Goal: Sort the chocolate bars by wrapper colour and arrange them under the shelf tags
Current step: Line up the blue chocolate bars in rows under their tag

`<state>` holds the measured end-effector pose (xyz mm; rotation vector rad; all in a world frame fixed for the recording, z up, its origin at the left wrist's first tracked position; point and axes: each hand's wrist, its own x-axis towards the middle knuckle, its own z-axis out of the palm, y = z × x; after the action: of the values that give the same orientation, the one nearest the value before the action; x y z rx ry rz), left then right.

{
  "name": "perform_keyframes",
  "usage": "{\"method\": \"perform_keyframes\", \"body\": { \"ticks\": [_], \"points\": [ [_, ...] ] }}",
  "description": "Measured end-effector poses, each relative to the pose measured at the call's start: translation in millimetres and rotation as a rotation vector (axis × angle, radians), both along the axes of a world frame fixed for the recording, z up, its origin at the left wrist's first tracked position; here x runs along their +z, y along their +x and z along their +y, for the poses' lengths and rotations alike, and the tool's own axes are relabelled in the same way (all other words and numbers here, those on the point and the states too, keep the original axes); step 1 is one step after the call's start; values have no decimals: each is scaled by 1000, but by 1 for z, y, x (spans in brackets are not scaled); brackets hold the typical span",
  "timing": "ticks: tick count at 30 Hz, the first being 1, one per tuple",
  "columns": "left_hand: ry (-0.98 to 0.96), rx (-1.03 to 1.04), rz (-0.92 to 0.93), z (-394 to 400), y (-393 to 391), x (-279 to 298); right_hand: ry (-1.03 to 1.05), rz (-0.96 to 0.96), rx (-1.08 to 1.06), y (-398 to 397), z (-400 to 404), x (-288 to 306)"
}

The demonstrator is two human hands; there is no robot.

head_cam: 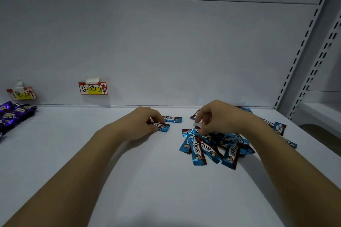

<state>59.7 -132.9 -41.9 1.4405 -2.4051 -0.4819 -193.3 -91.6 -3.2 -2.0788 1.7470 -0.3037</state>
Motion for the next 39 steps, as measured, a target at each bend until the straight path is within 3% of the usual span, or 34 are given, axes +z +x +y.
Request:
{"method": "perform_keyframes", "body": {
  "ticks": [11, 15, 20, 30, 36, 39],
  "points": [
    [-70, 146, 329, 8, -15, 15, 15, -71, 17, 4, 2, -1],
    [-45, 174, 339, -6, -33, 23, -12, -290, -25, -1, 1, 1],
    [18, 244, 386, -18, -47, 7, -168, -721, -318, -17, -10, 0],
    [-32, 191, 213, -21, -32, -12, -187, -507, -436, -24, -27, -25],
    [-38, 221, 316, -17, -30, -11, -215, -243, -411, -17, -27, -29],
    [-26, 226, 391, -14, -29, -9, -126, -163, -404, -19, -25, -26]
  ]
}}
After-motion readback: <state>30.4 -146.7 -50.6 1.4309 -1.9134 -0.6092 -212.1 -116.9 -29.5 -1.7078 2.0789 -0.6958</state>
